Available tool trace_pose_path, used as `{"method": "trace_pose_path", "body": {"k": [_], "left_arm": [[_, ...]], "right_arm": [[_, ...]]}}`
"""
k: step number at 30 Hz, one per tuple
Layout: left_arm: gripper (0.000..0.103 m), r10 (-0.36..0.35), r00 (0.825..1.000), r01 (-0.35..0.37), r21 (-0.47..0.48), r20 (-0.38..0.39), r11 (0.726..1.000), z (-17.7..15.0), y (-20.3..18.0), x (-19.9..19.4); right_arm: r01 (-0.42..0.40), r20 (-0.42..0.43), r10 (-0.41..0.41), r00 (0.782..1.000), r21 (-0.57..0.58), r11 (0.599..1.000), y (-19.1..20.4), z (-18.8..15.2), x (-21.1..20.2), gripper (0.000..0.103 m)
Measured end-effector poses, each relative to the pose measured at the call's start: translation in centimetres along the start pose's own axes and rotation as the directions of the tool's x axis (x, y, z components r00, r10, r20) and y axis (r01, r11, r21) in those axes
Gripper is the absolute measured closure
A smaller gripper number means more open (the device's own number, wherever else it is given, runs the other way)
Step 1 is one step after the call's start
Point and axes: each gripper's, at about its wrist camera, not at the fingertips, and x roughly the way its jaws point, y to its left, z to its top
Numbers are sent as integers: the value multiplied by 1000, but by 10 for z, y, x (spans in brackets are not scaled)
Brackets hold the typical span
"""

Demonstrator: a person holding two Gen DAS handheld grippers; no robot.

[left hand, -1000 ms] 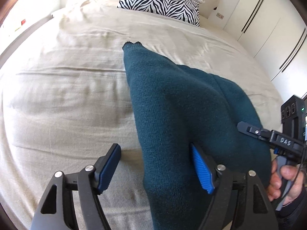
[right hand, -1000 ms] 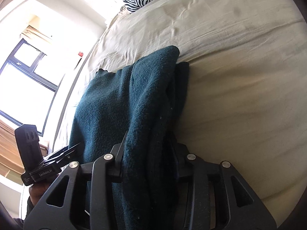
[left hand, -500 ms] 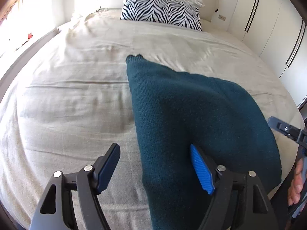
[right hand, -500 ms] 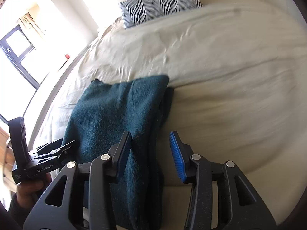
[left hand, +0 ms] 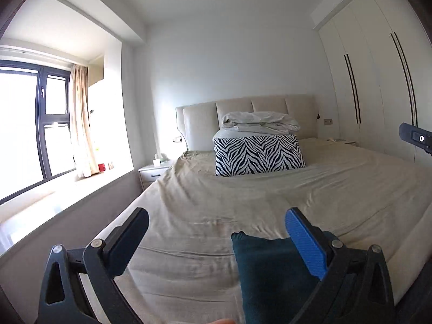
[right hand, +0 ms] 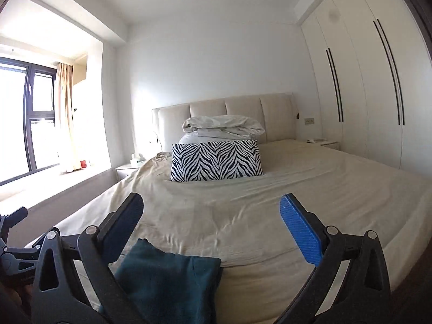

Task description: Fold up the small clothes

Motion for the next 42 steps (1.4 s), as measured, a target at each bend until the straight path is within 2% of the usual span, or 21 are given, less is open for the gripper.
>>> {"method": "trace_pose_path", "body": {"k": [1, 6, 7, 9, 11, 14, 16, 18, 22, 24, 27, 29, 32, 35, 38, 42], "left_arm": [[0, -12, 1000, 12, -15, -20, 1000, 6, 3, 1], [0, 21, 992, -30, -70, -122, 997, 13, 15, 12], [0, 17, 990, -26, -67, -138, 997, 8, 14, 13], [0, 2, 981, -13, -54, -196, 998, -4, 9, 19], [0, -7, 962, -5, -45, -273, 999, -17, 3, 28], [0, -8, 930, -9, -46, -367, 999, -38, -3, 36], [0, -45, 894, 16, -68, -447, 998, -55, -4, 46], [0, -68, 864, 27, -90, -499, 996, -71, -7, 51], [0, -55, 827, 18, -71, -559, 997, -96, -10, 58], [0, -49, 811, 11, -69, -584, 998, -106, -9, 61], [0, -51, 790, 6, -76, -611, 997, -115, -8, 65], [0, -48, 781, 4, -72, -623, 997, -120, -8, 67], [0, -55, 771, 2, -85, -634, 996, -123, -5, 70], [0, -57, 762, -7, -96, -645, 995, -126, -2, 71], [0, -56, 756, -13, -100, -652, 995, -128, 1, 73], [0, -58, 748, -15, -105, -661, 994, -130, 3, 75]], "right_arm": [[-1, 17, 0, 1000, 25, 1000, -1, 6, -5, 0], [44, 67, -49, 997, 82, 996, -7, 21, -21, 0], [43, 64, -48, 997, 75, 996, -8, 22, -22, 0], [36, -6, -35, 999, 47, 998, -6, 17, -17, 0], [17, -107, -14, 994, 30, 999, -2, 3, -8, 0], [7, -195, -4, 981, 17, 1000, 6, -23, 6, 0], [5, -251, -3, 968, 11, 1000, 11, -44, 17, 0], [42, -332, -44, 942, -13, 999, 15, -67, 32, 0], [105, -458, -120, 881, -59, 993, 15, -119, 61, 0], [116, -491, -144, 859, -87, 989, 19, -135, 68, 0], [119, -508, -172, 844, -135, 984, 26, -152, 76, 0], [103, -551, -167, 818, -146, 984, 28, -154, 79, 0], [68, -652, -101, 752, -75, 995, 28, -168, 84, 0], [69, -705, -70, 706, -29, 997, 26, -178, 90, 0], [73, -731, -79, 678, -40, 997, 30, -192, 97, 0], [62, -739, -95, 667, -72, 995, 34, -197, 99, 0]]}}
